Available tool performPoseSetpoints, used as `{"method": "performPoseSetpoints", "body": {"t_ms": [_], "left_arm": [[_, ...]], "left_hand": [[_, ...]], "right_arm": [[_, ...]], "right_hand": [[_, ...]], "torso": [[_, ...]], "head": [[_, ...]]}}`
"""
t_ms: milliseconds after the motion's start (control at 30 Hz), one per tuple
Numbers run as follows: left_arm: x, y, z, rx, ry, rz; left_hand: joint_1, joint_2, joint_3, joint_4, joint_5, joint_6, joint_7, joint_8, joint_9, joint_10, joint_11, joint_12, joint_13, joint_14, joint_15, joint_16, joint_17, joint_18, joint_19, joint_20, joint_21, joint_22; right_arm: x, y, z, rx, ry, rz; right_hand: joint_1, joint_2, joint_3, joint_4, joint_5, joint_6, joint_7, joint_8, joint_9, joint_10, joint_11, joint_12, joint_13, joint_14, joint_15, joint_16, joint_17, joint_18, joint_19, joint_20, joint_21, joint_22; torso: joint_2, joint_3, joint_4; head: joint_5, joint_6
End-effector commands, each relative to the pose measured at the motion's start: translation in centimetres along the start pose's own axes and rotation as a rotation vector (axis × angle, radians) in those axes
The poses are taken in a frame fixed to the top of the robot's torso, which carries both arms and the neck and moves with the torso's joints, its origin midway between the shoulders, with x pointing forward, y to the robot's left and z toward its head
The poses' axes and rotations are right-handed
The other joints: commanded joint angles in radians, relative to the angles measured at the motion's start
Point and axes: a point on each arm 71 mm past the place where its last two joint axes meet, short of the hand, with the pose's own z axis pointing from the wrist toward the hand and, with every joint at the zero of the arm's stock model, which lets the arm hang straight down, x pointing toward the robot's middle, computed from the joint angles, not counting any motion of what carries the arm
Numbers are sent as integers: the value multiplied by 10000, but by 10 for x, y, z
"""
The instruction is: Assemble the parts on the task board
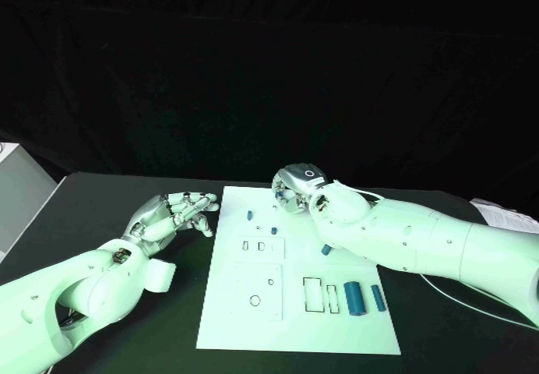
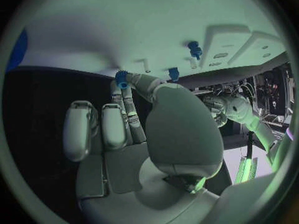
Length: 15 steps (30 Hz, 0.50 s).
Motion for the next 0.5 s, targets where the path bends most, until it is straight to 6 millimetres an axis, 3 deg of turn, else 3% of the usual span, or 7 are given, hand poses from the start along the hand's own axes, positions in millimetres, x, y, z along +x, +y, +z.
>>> {"method": "performPoseSetpoints", "body": {"t_ms": [33, 300, 500], "left_arm": [[2, -1, 0, 83, 206, -78], [2, -1, 0, 72, 218, -85], [2, -1, 1, 61, 219, -90]], "left_hand": [[10, 54, 59, -5, 26, -38, 3, -60, 9, -38, 23, -54, 10, -64, -15, 67, 9, 37, -67, -18, 64, 9], [10, 54, 59, -5, 26, -38, 3, -60, 9, -38, 23, -54, 10, -64, -15, 67, 9, 37, -67, -18, 64, 9], [17, 50, 67, -15, 26, -43, 8, -64, 13, -45, 28, -55, 8, -70, -12, 77, 12, 37, -91, -15, 99, 31]], "right_arm": [[7, 1, -2, -31, 403, -63], [6, 0, 0, -15, 197, -34], [5, 0, 1, -53, -42, 103]], "right_hand": [[-98, 7, -13, -58, 0, -57, 41, 56, 16, 323, -246, 31, 299, 201, -13, 45, -25, -188, 314, -43, 47, -2], [-251, -67, 39, -59, -48, -276, 100, -49, 33, 88, -177, -38, 278, 162, 37, 21, -132, -170, 270, -6, -32, -87], [-486, -329, 189, -42, -179, -898, 334, -419, -28, -865, 90, -55, 27, -25, 250, -288, -770, -57, 65, 164, -552, -699]], "torso": [[12, -4, 4], [24, -2, 2], [21, -6, 0]], "head": [[-4, 10], [11, 21], [8, 22]]}}
